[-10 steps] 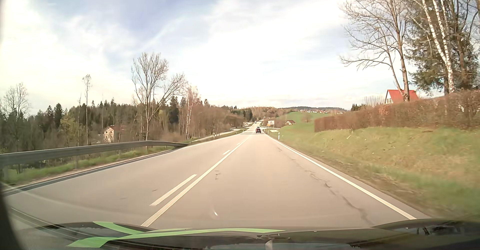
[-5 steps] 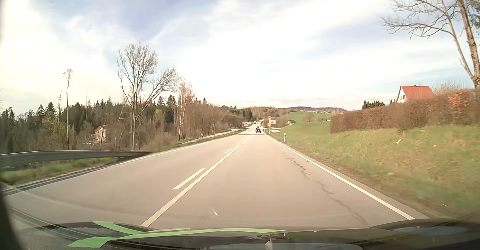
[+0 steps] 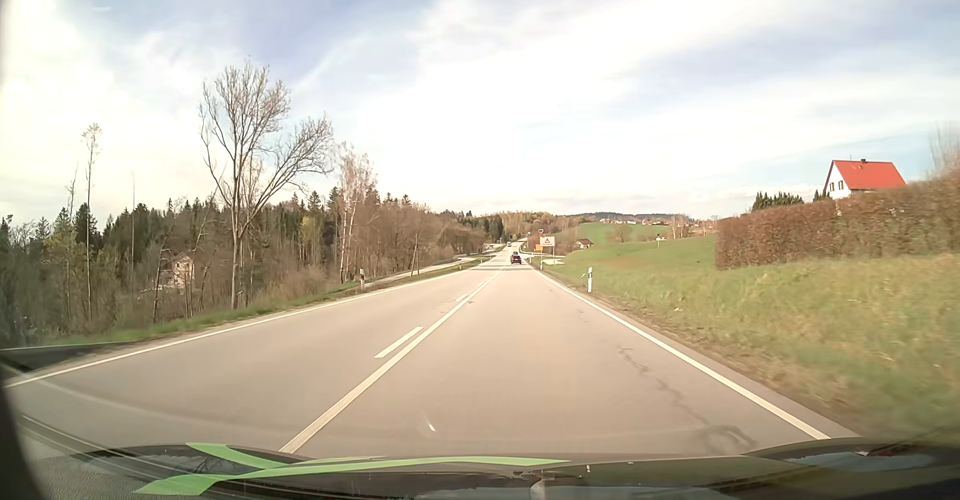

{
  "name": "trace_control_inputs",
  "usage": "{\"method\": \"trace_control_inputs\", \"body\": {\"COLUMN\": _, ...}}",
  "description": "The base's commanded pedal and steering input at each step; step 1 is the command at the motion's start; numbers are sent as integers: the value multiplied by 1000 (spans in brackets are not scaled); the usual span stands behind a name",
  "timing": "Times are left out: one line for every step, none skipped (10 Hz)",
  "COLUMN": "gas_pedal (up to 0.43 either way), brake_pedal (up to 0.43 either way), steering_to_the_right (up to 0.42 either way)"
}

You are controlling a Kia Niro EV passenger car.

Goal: Follow the waypoints while adhering to traffic rules and regulations

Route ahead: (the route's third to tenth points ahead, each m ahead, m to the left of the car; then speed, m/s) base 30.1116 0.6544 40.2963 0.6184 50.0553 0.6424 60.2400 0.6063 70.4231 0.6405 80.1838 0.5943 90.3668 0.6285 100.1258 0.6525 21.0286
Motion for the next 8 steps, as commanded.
{"method": "trace_control_inputs", "body": {"gas_pedal": 47, "brake_pedal": 0, "steering_to_the_right": -1}}
{"method": "trace_control_inputs", "body": {"gas_pedal": 59, "brake_pedal": 0, "steering_to_the_right": -1}}
{"method": "trace_control_inputs", "body": {"gas_pedal": 59, "brake_pedal": 0, "steering_to_the_right": -2}}
{"method": "trace_control_inputs", "body": {"gas_pedal": 59, "brake_pedal": 0, "steering_to_the_right": -1}}
{"method": "trace_control_inputs", "body": {"gas_pedal": 59, "brake_pedal": 0, "steering_to_the_right": -1}}
{"method": "trace_control_inputs", "body": {"gas_pedal": 47, "brake_pedal": 0, "steering_to_the_right": -1}}
{"method": "trace_control_inputs", "body": {"gas_pedal": 47, "brake_pedal": 0, "steering_to_the_right": -1}}
{"method": "trace_control_inputs", "body": {"gas_pedal": 8, "brake_pedal": 0, "steering_to_the_right": -1}}
